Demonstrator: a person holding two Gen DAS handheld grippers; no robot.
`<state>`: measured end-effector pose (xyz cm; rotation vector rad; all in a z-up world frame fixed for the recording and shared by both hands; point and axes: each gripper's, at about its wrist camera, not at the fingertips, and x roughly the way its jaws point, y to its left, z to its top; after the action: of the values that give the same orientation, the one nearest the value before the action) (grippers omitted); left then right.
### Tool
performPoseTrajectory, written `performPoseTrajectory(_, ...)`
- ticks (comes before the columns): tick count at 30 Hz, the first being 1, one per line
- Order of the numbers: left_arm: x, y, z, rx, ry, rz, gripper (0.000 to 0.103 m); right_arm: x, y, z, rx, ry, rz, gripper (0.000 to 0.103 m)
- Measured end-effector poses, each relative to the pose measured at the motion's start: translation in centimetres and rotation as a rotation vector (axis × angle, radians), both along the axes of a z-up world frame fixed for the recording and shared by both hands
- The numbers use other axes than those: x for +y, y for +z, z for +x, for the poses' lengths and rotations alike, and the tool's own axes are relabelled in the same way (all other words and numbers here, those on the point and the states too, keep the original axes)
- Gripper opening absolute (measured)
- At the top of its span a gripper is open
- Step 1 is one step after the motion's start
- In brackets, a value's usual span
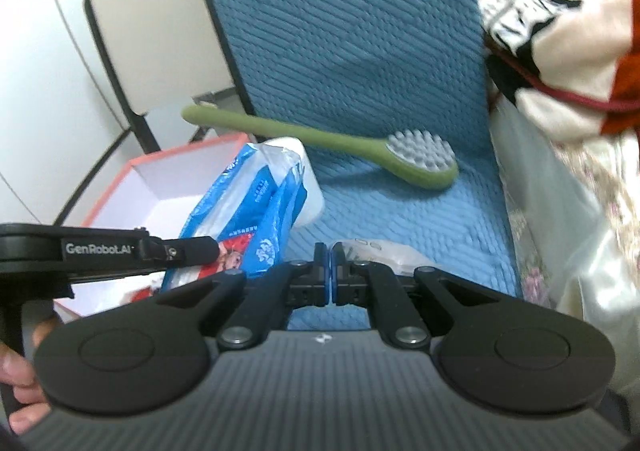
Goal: Organize soft objects
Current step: 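Carry the wipes packet with the left tool while the right tool carries the bag over the box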
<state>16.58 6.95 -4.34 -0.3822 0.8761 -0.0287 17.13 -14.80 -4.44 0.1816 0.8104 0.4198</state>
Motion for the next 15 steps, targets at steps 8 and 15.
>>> performPoseTrajectory(8, 2.5, 4.4, -0.8, -0.055, 0.036, 0.046, 0.007, 2.4, 4.5, 0.5, -0.088, 0.062, 0.029, 0.005)
performPoseTrajectory(15, 5.2, 6.9, -1.8, -0.086, 0.071, 0.054, 0.007, 5.6, 7.1, 0.4, -0.147, 0.138, 0.042, 0.005)
